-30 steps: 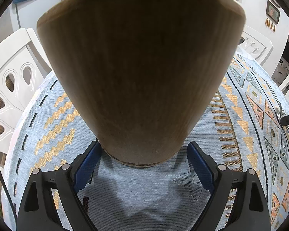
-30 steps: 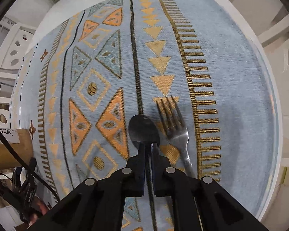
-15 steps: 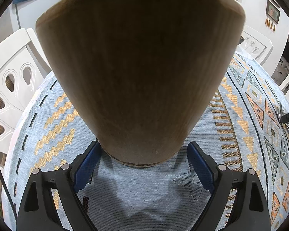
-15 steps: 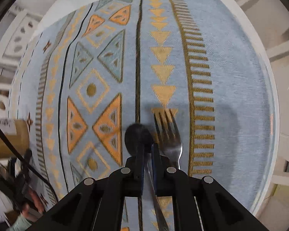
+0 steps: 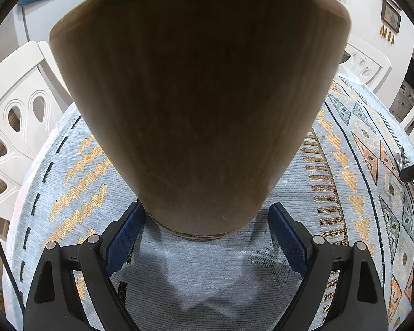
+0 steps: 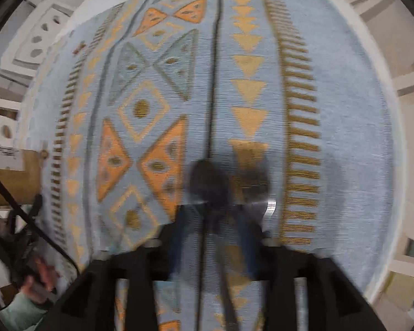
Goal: Organize utensils
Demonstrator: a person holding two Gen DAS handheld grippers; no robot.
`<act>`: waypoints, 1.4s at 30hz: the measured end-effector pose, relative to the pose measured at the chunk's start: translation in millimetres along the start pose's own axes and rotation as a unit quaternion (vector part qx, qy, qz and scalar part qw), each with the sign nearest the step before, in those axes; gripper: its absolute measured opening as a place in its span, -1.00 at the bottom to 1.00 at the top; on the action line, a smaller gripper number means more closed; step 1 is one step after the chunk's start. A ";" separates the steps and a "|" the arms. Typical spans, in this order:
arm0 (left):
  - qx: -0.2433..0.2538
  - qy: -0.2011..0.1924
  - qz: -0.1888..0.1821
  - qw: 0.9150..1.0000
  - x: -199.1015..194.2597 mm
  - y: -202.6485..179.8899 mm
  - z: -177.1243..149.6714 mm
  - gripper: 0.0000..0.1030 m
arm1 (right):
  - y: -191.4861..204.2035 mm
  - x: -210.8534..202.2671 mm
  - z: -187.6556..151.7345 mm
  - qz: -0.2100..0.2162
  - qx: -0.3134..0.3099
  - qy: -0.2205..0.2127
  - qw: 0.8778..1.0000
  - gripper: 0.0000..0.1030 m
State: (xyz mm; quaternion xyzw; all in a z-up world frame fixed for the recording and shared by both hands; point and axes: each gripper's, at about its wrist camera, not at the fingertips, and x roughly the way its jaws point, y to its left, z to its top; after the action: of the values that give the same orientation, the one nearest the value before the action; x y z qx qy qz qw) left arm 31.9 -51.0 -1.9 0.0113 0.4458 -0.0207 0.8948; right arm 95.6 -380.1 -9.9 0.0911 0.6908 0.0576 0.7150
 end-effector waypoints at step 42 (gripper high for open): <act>0.002 0.003 0.001 1.000 4.1 -7.9 1.8 0.82 | -14.3 -6.0 25.6 -0.094 -0.053 -0.033 0.994 -0.58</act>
State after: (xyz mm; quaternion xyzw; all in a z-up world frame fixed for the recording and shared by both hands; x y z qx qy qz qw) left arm 35.5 -59.1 -4.0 0.0142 0.4480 -0.0204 0.8937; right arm 120.4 -396.6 -6.2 -0.0105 0.6681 0.0237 0.7436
